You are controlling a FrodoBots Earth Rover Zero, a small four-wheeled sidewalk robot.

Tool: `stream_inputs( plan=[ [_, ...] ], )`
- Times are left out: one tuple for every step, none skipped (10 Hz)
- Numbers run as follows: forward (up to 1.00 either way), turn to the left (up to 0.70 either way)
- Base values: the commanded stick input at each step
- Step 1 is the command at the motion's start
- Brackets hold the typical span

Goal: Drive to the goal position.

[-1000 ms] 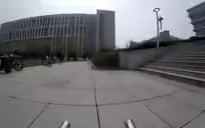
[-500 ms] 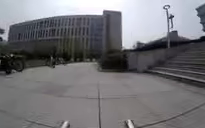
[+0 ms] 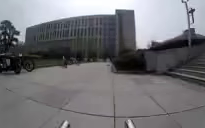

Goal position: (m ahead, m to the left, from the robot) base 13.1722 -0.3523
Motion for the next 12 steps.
stream_inputs(
  plan=[
    [1.0, 0.0],
    [1.0, 0.0],
    [1.0, 0.0],
    [1.0, 0.0],
    [1.0, 0.0],
    [1.0, 0.0],
    [1.0, 0.0],
    [1.0, 0.0],
    [1.0, 0.0],
    [1.0, 0.0],
    [1.0, 0.0],
    [1.0, 0.0]
  ],
)
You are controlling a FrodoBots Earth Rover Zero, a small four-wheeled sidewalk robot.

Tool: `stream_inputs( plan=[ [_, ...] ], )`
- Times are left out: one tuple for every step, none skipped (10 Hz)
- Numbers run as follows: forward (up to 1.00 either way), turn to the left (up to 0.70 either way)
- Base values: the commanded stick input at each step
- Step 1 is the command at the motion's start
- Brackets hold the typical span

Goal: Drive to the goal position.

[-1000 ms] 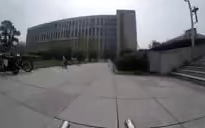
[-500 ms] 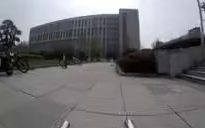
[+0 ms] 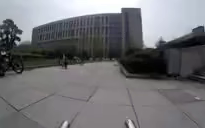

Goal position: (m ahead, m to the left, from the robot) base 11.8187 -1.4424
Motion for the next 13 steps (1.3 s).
stream_inputs(
  plan=[
    [1.0, 0.0],
    [1.0, 0.0],
    [1.0, 0.0],
    [1.0, 0.04],
    [1.0, -0.25],
    [1.0, -0.4],
    [1.0, -0.4],
    [1.0, -0.4],
    [1.0, -0.4],
    [1.0, -0.4],
    [1.0, -0.4],
    [1.0, -0.2],
    [1.0, 0.1]
  ],
)
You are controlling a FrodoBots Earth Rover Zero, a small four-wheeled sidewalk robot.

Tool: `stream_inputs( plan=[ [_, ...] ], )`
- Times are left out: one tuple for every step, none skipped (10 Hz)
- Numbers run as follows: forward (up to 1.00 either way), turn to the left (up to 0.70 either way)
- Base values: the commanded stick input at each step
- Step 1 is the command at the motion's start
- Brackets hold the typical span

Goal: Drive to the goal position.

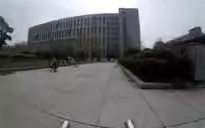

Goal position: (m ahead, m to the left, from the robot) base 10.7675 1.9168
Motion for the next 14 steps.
stream_inputs(
  plan=[
    [1.0, 0.11],
    [1.0, 0.08],
    [1.0, 0.07],
    [1.0, 0.03],
    [1.0, 0.0],
    [1.0, 0.07],
    [1.0, 0.1],
    [1.0, 0.0],
    [1.0, 0.0],
    [1.0, 0.0],
    [1.0, 0.05],
    [1.0, 0.18],
    [1.0, 0.16],
    [1.0, 0.0]
  ],
)
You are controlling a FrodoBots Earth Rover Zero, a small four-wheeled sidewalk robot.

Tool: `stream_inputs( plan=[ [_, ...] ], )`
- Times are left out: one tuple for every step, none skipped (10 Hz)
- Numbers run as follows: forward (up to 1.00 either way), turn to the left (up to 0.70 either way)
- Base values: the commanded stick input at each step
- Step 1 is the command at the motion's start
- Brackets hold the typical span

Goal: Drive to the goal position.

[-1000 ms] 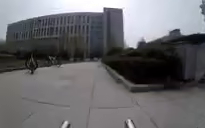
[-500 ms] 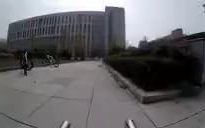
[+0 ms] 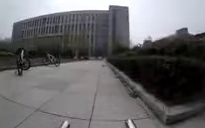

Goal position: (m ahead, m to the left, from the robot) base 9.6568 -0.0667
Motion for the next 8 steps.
stream_inputs(
  plan=[
    [1.0, 0.07],
    [1.0, 0.1],
    [1.0, 0.14],
    [1.0, 0.1],
    [1.0, 0.04],
    [1.0, 0.05],
    [1.0, 0.06],
    [1.0, 0.08]
  ],
)
